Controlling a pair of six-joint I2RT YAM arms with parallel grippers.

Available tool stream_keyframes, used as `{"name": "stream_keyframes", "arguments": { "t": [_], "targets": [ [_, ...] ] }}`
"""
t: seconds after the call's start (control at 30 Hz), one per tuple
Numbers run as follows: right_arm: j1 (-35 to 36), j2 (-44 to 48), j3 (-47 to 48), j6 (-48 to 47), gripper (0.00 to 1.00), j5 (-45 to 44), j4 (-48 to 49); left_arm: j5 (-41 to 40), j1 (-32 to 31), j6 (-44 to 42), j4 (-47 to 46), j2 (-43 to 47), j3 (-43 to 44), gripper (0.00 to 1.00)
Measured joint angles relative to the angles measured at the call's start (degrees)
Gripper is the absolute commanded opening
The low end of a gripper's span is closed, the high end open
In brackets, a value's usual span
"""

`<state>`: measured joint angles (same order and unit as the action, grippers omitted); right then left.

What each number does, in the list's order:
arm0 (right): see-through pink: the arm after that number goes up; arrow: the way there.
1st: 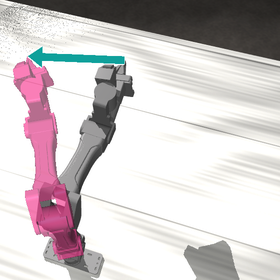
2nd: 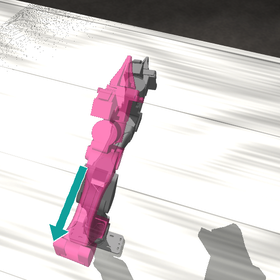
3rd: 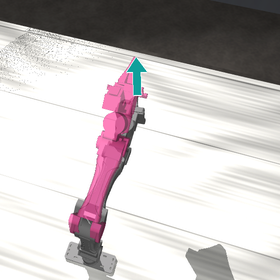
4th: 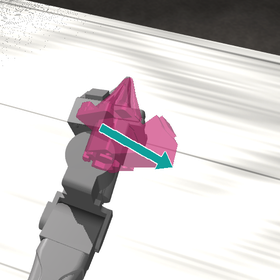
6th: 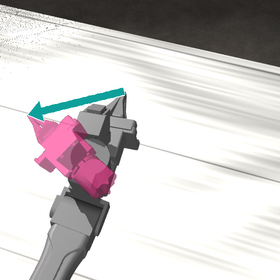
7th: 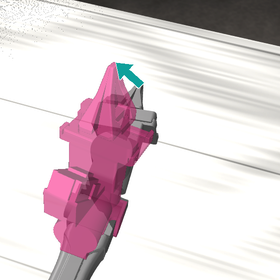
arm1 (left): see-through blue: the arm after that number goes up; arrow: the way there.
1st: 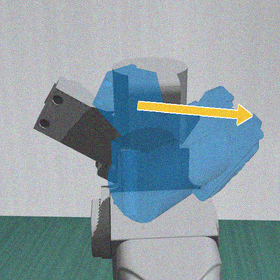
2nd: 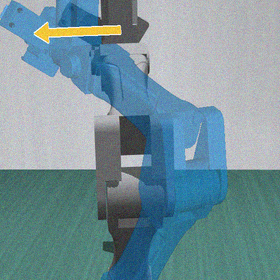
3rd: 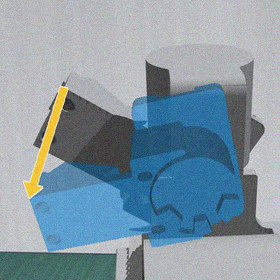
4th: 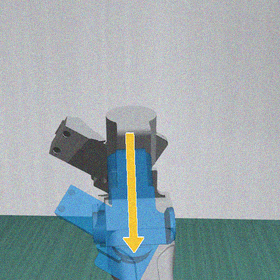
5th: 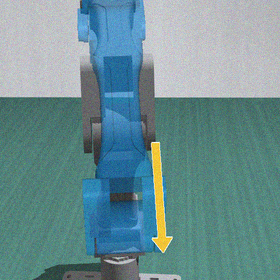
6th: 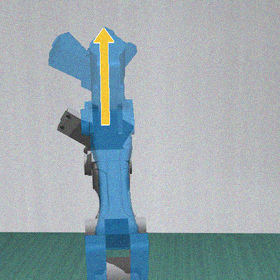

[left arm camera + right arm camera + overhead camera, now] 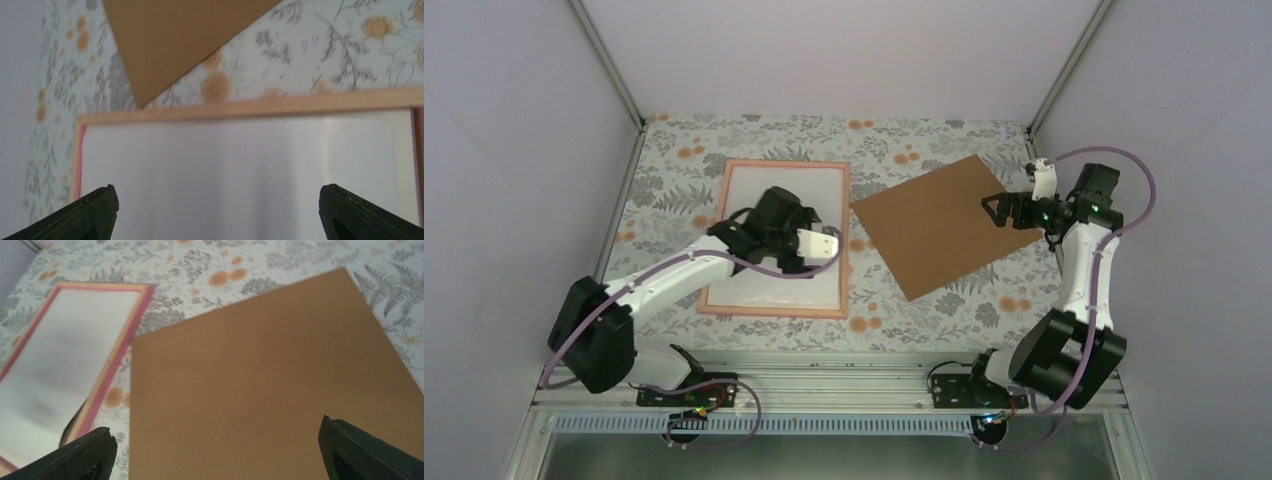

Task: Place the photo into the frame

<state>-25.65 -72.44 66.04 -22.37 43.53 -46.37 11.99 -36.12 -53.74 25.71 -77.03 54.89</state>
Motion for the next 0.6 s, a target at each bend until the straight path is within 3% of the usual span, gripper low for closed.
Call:
{"name": "stream_keyframes", "arguments": {
  "t": [0.27, 0.47, 0.6],
  "targets": [
    [0.0, -15.91, 6.95, 1.29, 1.0, -4.98, 0.68, -7.76, -12.98, -1.95, -9.84, -11.69, 2.25, 1.0],
    [0.0, -24.09, 10.93, 3.32, 1.0, -6.78, 2.75, -4.96, -14.03, 8.74, -7.82, -23.12, 17.59, 1.0],
    [0.0, -30.88, 15.19, 4.94, 1.0, -7.21, 4.42, -1.86, -15.15, 18.53, -7.65, -27.87, 23.17, 1.0]
  ]
}}
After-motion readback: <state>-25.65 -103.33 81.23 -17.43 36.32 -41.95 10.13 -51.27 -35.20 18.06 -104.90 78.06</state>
